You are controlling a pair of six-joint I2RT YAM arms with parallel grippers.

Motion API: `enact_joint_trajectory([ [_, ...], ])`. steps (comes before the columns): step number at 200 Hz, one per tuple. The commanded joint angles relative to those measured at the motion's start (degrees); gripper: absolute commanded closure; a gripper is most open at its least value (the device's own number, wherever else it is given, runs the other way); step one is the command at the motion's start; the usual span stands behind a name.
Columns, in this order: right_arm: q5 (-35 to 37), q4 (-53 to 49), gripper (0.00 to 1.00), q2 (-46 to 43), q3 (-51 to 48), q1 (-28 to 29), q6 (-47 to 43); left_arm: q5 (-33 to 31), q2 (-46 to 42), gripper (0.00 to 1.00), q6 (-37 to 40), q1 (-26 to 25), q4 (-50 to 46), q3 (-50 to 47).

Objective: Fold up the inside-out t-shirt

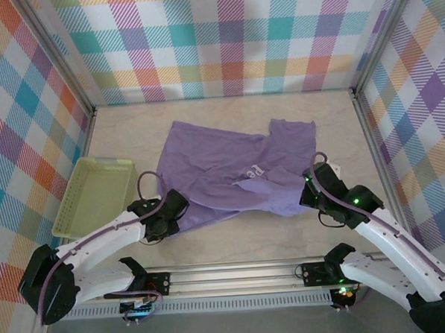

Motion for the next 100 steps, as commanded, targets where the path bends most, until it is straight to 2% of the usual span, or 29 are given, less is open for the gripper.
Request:
enact_joint_trajectory([
  [1, 1.5, -0.6, 1.00, 0.8, 2.2, -0.4, -1.1, -2.9, -2.7, 0.44, -6.6, -5.0, -1.6, -0.2],
  [41, 1.0, 0.0, 1.00, 1.3, 2.5, -0.5, -1.4, -6.2, -1.1, 0.38, -10.0, -11.3, -1.3, -0.9],
  [78, 1.7, -1.0, 1.00, 0.6, 2.5, -0.8, -1.2, -6.0, 7.6, 0.43, -9.3, -12.6, 2.5, -1.3],
  [100, 2.4, -2.4, 1.00, 0.0, 2.8, -1.9, -1.1, -9.9, 13.9, 0.42, -11.0, -12.6, -1.0, 0.8],
])
